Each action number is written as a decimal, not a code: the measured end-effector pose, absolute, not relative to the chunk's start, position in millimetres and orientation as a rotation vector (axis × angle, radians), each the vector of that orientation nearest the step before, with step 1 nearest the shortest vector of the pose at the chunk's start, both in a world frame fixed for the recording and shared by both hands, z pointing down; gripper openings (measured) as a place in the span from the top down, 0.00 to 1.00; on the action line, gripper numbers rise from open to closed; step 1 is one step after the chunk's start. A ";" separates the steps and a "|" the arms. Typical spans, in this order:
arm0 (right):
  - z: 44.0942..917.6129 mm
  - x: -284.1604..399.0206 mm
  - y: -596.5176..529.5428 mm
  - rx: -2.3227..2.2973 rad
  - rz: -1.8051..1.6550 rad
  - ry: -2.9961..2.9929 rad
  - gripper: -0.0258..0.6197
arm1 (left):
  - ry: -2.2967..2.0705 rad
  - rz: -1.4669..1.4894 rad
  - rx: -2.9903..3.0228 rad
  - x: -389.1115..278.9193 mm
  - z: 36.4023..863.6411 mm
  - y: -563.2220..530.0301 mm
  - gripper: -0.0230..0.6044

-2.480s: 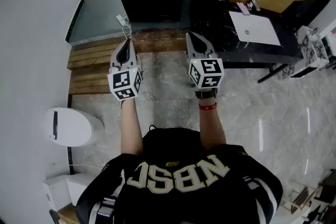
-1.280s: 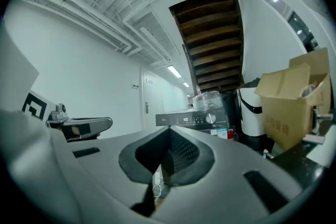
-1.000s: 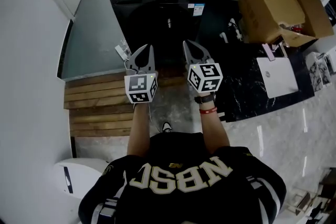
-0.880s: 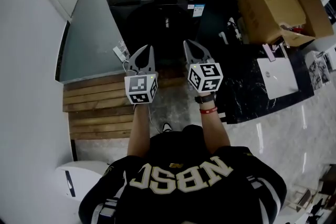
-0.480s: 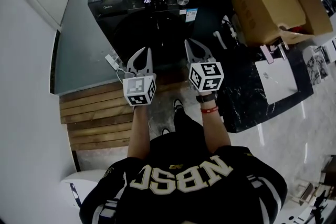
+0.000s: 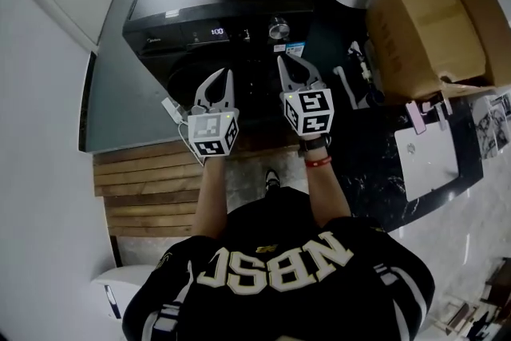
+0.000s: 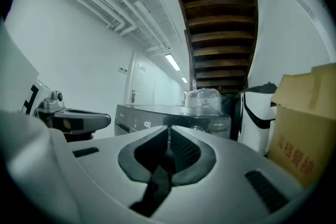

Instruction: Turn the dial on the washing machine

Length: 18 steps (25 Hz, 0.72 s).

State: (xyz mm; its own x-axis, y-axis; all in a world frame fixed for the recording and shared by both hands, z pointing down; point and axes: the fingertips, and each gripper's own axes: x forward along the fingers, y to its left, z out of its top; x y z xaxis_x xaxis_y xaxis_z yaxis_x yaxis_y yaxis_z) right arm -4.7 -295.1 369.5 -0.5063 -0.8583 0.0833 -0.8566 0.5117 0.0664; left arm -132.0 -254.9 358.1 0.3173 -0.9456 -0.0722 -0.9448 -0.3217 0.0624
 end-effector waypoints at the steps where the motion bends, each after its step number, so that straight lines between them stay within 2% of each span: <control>1: 370.4 -2.6 -303.9 1.497 -0.038 -2.632 0.93 | -1.829 -0.146 2.542 -129.4 358.2 -262.7 0.94; 11: 374.3 -3.2 -358.4 1.403 -0.182 -2.615 0.92 | -1.871 -0.116 2.524 -116.3 370.4 -309.4 0.94; 18: 376.3 -16.4 -373.8 1.293 -0.424 -2.480 0.90 | -1.840 -0.104 2.529 -117.8 380.0 -324.3 0.94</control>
State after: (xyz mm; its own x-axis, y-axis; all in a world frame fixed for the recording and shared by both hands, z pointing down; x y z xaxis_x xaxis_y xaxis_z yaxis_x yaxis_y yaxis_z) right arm -16.4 -373.8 376.3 -0.5438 -0.8282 0.1357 -0.7361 0.5483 0.3969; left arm -117.8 -324.3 380.0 0.3066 -0.9507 -0.0463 -0.9499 -0.3088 0.0490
